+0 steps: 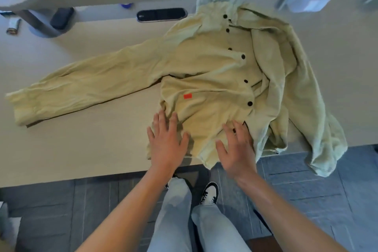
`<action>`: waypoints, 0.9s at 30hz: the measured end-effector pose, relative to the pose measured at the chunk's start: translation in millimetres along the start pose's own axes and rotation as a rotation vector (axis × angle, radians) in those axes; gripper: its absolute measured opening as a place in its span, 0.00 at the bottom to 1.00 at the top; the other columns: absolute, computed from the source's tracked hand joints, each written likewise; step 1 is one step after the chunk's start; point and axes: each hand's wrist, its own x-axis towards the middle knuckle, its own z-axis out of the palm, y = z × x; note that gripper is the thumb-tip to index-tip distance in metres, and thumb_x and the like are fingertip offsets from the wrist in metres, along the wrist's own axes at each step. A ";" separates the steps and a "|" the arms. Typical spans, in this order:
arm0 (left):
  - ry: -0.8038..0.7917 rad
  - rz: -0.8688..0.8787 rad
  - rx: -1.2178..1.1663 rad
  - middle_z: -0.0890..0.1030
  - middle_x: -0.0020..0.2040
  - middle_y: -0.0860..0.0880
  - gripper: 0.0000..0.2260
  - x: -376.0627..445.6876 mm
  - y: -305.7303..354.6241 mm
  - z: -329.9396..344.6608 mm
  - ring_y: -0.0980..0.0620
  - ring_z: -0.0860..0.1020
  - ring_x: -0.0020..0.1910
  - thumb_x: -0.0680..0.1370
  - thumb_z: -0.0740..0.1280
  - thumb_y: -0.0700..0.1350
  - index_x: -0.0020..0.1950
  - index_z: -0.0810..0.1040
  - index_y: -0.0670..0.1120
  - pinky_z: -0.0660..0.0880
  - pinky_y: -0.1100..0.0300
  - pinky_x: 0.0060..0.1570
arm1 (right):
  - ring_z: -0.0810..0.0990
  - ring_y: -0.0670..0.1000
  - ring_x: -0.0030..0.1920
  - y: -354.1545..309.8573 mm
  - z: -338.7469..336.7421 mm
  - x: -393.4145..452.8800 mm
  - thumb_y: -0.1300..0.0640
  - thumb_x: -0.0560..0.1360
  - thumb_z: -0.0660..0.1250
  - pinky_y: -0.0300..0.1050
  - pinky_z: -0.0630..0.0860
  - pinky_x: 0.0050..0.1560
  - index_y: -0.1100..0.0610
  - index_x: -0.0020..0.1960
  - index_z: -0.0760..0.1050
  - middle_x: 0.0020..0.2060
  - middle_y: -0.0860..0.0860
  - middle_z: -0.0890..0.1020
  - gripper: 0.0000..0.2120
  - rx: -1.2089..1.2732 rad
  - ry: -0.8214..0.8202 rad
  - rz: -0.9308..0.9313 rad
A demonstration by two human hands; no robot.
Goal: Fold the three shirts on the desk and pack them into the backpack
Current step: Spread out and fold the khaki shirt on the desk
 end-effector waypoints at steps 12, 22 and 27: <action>-0.093 -0.021 -0.017 0.60 0.82 0.42 0.23 -76.9 23.4 4.5 0.41 0.59 0.80 0.84 0.61 0.51 0.79 0.66 0.51 0.64 0.44 0.76 | 0.42 0.55 0.84 12.6 1.2 -47.3 0.40 0.85 0.56 0.54 0.40 0.83 0.40 0.80 0.67 0.85 0.55 0.49 0.23 0.178 -0.194 0.047; -0.279 0.152 0.220 0.65 0.79 0.46 0.20 -91.0 -1.5 -11.0 0.42 0.65 0.76 0.84 0.60 0.53 0.77 0.71 0.52 0.61 0.47 0.75 | 0.39 0.55 0.84 -9.8 19.4 -37.4 0.45 0.84 0.59 0.55 0.36 0.82 0.42 0.70 0.79 0.85 0.55 0.44 0.18 0.245 -0.077 0.221; -0.295 0.211 0.321 0.61 0.82 0.46 0.23 -85.3 -23.3 -14.9 0.45 0.57 0.81 0.85 0.57 0.54 0.81 0.65 0.52 0.56 0.46 0.79 | 0.37 0.56 0.84 -14.3 22.3 -32.6 0.43 0.84 0.57 0.55 0.34 0.82 0.39 0.73 0.75 0.85 0.55 0.41 0.20 0.217 -0.110 0.202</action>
